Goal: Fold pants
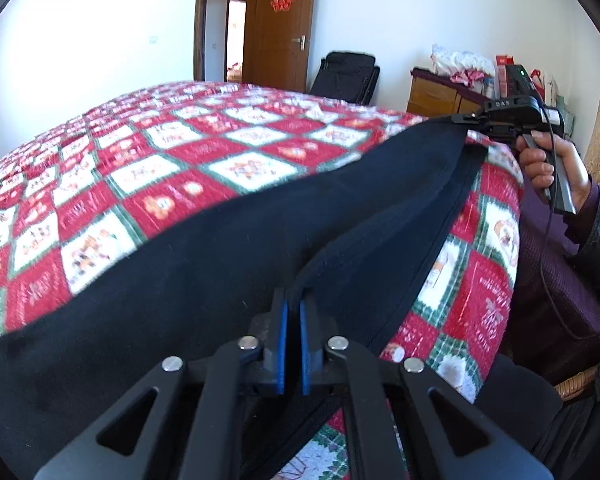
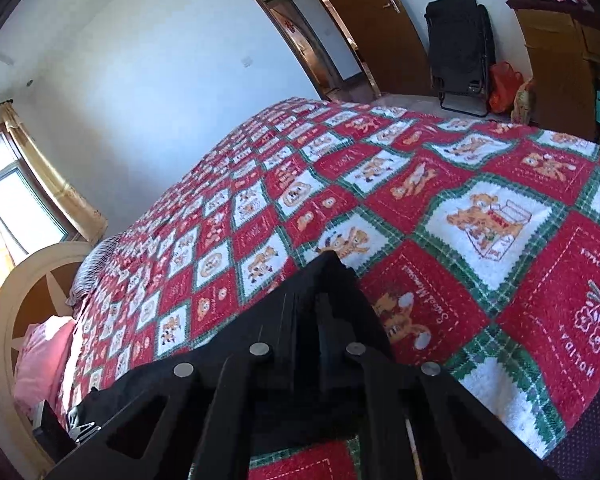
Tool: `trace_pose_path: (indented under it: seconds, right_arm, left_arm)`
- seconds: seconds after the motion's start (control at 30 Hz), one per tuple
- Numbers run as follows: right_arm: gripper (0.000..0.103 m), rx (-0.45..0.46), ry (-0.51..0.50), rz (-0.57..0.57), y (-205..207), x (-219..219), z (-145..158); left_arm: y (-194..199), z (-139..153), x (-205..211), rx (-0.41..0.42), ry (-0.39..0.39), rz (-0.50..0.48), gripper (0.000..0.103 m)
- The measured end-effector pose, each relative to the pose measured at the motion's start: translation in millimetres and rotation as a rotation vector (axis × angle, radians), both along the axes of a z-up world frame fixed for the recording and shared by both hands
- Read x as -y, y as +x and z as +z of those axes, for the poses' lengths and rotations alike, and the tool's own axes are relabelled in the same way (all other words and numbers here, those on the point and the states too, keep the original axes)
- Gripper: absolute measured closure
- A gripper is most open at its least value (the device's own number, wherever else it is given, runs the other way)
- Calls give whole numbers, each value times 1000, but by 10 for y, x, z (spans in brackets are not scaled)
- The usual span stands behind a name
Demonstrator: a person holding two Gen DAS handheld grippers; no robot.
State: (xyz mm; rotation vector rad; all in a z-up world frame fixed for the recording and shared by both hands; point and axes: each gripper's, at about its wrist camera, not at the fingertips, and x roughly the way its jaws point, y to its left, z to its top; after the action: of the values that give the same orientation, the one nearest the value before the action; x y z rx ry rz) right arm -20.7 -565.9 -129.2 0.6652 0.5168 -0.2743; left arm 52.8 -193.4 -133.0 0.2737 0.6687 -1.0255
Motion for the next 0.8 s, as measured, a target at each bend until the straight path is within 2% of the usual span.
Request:
trace_pose_path:
  seconds: [0.13,0.27,0.43,0.47,0.53,0.57,0.6,0.67,0.73,0.8]
  right_arm:
    - [95,-22,-77,18,-178,-107,106]
    - [95,-95,-91,30,-282,-88,-102]
    - [92,-76,-69,1,-237,27,-195]
    - [88,-82,-70,-10,-224,42,-188]
    - [67,-99,-50,-49,-252,111,-154]
    - [52,-92,-35,-71,-300,165,-121]
    - [49,-74,-30,-91,-345,207,-68]
    - [49,-47,-27,-112,-384,286,27]
    - [49,-31,-21,-100,-326,337,99]
    - [49,-63,-24,-53,-130,347,110]
  left_arm:
    - [-99,29,-74,7,1,-48,97]
    - [-207,-142,-37,-5,38,-76,97]
    - [-247,-188,11,-5,50,-86,97]
    - [-262,-189,9,0,53,-88,97]
    - [-275,-192,-4,6,52,-81,93]
    - [-288,-192,-14,3,49,-85,93]
    - [-314,-186,-24,13,47,-89,89]
    - [-386,-161,-47,49,51,-96,75]
    - [-476,-101,-112,97,32,-101,50]
    - [-526,-40,-195,131,9,-95,40]
